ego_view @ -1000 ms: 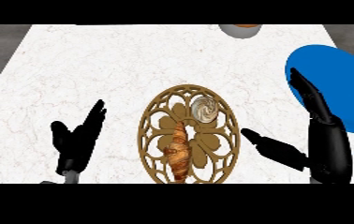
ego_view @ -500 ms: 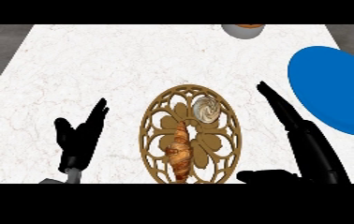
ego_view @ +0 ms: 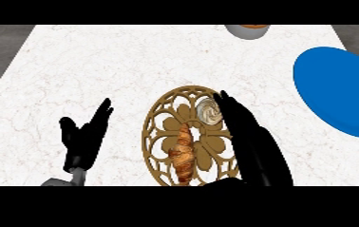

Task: Pick the croissant from the placemat and place it in the plate

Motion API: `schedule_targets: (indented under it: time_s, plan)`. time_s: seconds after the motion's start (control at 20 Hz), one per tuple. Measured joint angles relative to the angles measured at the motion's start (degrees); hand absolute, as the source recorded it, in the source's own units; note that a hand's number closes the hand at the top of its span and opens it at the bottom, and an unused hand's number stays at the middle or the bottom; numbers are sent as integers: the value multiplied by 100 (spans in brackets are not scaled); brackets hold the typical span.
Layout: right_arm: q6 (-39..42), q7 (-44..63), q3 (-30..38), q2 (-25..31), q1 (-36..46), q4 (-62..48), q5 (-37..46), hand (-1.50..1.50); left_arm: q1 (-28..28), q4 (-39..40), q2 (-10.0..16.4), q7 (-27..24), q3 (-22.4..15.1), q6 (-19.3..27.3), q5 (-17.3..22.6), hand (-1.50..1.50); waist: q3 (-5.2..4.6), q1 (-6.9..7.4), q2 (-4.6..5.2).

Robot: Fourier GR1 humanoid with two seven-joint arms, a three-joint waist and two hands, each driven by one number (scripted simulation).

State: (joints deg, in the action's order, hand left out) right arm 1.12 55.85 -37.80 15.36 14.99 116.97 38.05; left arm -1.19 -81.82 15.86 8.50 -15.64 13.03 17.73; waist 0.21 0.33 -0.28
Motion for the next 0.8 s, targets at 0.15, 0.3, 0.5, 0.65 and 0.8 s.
schedule_targets:
  time_s: [0.15,0.3,0.5,0.65,0.8]
  plan:
    - [80,241,-225,-486,221,-453,363,-150,70,-65,-2,-3,51,-30,-33,0,1,9,1]
    - [225,361,-339,-808,205,-584,441,-150,32,-60,-50,101,80,-47,-72,0,1,-6,4]
    - [241,297,-411,-1143,147,-960,511,-150,-1,-65,-111,199,150,-94,-137,0,1,-10,8]
    - [177,150,-440,-1293,-21,-1219,635,-150,-18,85,-198,44,226,-199,-194,0,8,-17,3]
    - [166,198,-513,-1405,18,-1328,745,-150,-22,104,-280,12,277,-246,-288,0,12,-16,0]
